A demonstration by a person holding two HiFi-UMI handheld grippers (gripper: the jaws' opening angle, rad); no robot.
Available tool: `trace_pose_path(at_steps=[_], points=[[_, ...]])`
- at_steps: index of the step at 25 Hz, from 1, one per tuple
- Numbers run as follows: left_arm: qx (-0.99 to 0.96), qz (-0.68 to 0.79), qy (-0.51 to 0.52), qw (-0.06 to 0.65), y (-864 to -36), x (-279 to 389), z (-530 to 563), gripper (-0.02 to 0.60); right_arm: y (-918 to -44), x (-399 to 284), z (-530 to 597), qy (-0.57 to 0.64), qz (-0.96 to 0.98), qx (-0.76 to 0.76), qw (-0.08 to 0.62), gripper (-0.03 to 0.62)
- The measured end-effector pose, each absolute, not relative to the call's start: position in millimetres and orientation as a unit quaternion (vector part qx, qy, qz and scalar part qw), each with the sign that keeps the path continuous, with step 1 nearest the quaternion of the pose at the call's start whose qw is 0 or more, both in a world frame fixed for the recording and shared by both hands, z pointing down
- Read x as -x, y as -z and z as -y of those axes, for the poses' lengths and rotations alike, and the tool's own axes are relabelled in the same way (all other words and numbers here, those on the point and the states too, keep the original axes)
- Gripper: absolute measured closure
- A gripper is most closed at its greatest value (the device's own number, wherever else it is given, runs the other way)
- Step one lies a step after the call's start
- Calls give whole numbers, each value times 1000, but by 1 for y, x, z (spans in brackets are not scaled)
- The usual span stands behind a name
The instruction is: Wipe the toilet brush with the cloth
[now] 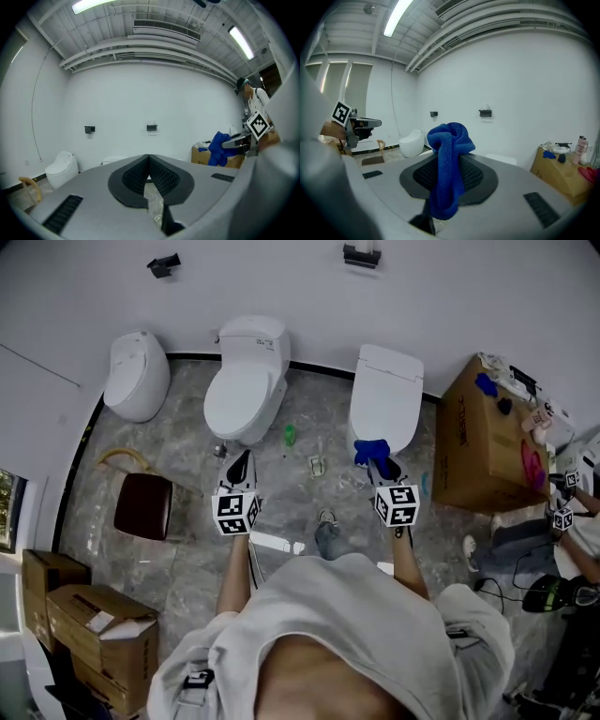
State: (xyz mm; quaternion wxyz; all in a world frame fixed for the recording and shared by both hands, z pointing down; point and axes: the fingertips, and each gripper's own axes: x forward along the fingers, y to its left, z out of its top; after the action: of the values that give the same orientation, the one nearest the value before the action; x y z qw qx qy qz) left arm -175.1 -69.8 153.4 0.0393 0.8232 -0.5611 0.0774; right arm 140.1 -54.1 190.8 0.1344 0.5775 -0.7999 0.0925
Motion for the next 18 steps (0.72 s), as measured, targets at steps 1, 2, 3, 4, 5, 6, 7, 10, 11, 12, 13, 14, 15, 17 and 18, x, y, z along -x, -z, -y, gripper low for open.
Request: trace_pose_path(at_steps=[1,2,3,4,5,6,7,10,11,12,13,14,15,17,18], points=[[-823,562,-77,39,-154,175,65,563,-190,-141,51,-91,800,-577,135,490],[-822,563,-76,38,-155,176,61,563,-190,-141,48,-89,801,-576,135,490],[-822,564,-76,38,-155,176,57,563,-188,-140,46,-86,802,-576,135,490],[-821,564,-76,38,-155,176,54,563,-187,-140,45,-83,802,-576,134,490],[-821,564,-76,39,-155,176,52,563,-184,-139,44,-81,802,-577,133,490],[-821,564,-76,39,-155,176,50,563,-182,-139,44,-79,802,-577,131,490],[-822,564,-76,39,-155,175,49,563,-180,-138,44,-78,802,-577,129,490],[-821,564,-75,42,-156,175,44,563,-178,-136,41,-79,804,-577,124,490],[-821,565,-74,42,-156,175,43,563,-177,-136,41,-79,804,-576,123,490],[-821,564,-74,41,-156,175,43,563,-176,-135,41,-79,804,-577,121,490],[-821,564,-73,40,-155,174,44,563,-175,-135,41,-78,804,-577,120,490],[-822,564,-72,39,-154,173,45,563,-174,-135,41,-77,805,-577,119,490],[-822,564,-70,38,-153,172,45,563,-173,-135,41,-75,805,-576,117,490],[-823,562,-69,35,-152,170,45,563,-171,-133,40,-73,806,-576,115,490],[-824,561,-69,34,-151,170,44,563,-171,-132,39,-73,806,-576,114,490]])
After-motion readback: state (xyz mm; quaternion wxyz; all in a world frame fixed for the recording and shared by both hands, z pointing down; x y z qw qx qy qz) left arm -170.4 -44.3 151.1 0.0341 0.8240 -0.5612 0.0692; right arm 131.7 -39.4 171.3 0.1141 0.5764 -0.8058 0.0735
